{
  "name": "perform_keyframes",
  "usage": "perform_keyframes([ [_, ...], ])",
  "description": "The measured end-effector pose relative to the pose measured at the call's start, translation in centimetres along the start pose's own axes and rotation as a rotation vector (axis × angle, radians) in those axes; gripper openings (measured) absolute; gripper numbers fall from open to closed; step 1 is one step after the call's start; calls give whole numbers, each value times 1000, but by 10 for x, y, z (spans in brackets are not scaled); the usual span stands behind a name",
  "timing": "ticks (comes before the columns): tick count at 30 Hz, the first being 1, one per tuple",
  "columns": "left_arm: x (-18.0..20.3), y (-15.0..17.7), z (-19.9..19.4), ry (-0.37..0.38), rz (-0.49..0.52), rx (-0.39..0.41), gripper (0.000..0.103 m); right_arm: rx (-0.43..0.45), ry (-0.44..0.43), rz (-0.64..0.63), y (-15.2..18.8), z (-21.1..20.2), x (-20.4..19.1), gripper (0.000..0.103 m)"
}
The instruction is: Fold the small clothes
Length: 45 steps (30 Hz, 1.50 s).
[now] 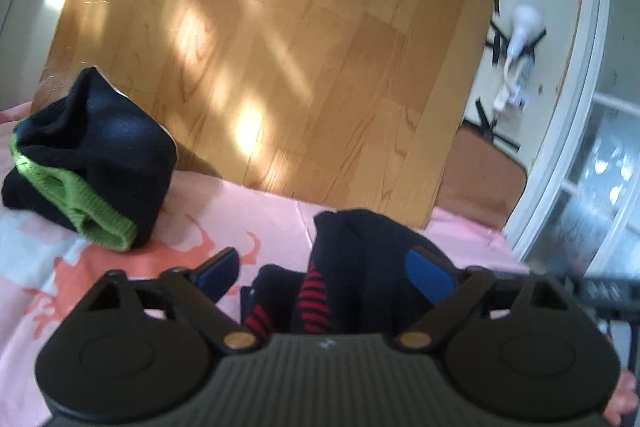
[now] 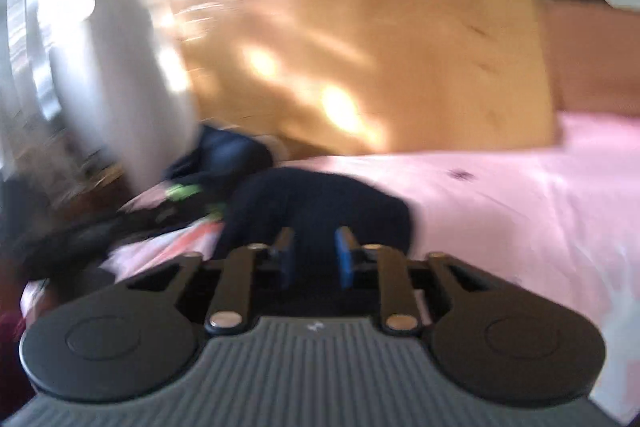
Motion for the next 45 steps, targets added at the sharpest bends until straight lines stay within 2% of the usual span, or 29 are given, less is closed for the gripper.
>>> perform_keyframes([
  [3,-1,9,16,-8,-7,-76,62,-13,23,39,-12,29,8,20],
  [5,-7,20,25,-56,15,-137,58,-36,21,-5,-13,56,-1,21],
  [9,-16,31,30,-113,53,-120,72,-105,63,-199,3,97,-29,23],
  [12,-18,33,30,-112,43,-116,77,-128,57,-182,1,108,-29,23],
  [16,-21,32,29,-112,17,-108,88,-96,53,-180,4,99,-29,23],
  [19,-26,31,25,-96,-13,-108,95,-19,55,-169,6,66,-22,26],
  [21,-26,31,23,-98,-11,-103,96,29,39,-123,5,46,-21,41],
  [22,-25,31,24,-102,-7,-102,96,58,32,-74,6,33,-17,57],
  [23,-25,31,24,-105,-4,-101,98,82,29,-39,6,25,-14,62],
  [25,-25,31,23,-110,-2,-101,99,126,33,48,11,7,0,62],
  [28,-26,31,24,-113,-6,-103,101,136,38,162,23,-9,24,65],
  [33,-25,31,23,-118,2,-103,103,102,-52,330,47,-19,45,75],
  [34,-25,31,23,-119,4,-103,103,91,-82,395,54,-19,51,78],
  [37,-25,31,24,-122,5,-103,103,80,-134,510,53,-21,59,77],
  [39,-26,32,24,-120,2,-104,103,90,-160,545,52,-23,61,76],
  [45,-26,32,23,-124,3,-103,103,82,-159,524,51,-27,53,77],
])
Point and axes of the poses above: each gripper's, at about its wrist camera, not at the fingertips, and z roughly the way its jaws point, x to its right, y to its underside, the point moved 10 cm from there along z, roughly the way its jaws point, and after that the axes turned 6 degrees about z, right-handed, at the moved point
